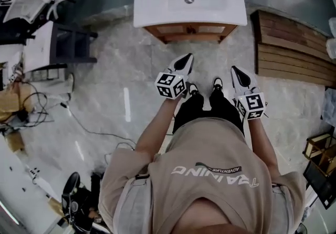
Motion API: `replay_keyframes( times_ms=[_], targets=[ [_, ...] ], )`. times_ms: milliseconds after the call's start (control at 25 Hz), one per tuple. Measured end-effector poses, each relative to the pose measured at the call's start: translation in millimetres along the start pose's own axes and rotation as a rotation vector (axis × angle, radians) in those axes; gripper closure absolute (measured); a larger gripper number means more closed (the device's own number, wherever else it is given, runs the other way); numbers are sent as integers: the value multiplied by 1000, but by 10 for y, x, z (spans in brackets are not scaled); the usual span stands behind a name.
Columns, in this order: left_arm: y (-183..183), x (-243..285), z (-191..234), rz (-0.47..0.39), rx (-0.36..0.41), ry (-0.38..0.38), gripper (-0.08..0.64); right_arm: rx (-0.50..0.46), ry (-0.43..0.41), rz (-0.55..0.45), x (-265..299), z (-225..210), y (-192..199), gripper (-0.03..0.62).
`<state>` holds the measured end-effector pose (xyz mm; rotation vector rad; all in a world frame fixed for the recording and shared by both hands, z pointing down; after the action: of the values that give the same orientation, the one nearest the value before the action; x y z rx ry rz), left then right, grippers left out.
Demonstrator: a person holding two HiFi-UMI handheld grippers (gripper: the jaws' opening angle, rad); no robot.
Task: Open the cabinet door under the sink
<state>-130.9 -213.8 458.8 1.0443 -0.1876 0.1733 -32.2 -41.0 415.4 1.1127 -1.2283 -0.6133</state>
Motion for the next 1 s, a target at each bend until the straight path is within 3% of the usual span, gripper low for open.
replay_keyframes(
  times_ms=[360,560,720,1000],
  targets=[
    [454,696,468,87,-39,6,541,96,53,26,321,-302,560,591],
    [781,1061,748,48,-120,31,541,93,22,49,617,-402,862,591],
    [1132,1322,1091,-41,-258,41,543,109,-6,75,736,-434,1098,591],
    [1565,1672,1623,-18,-243,7,543,53,-27,127,872,-523,1483,591]
  ],
)
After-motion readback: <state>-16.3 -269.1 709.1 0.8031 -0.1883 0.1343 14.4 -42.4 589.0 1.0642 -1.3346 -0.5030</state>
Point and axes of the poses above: the fingertips, and each gripper's own axes: x forward along the fingers, z to its left, y out of its underside, the point moved 3 cm from there along -x, backward along the fingers, and after that the axes turned 8 degrees about y, right-handed, at the moved point
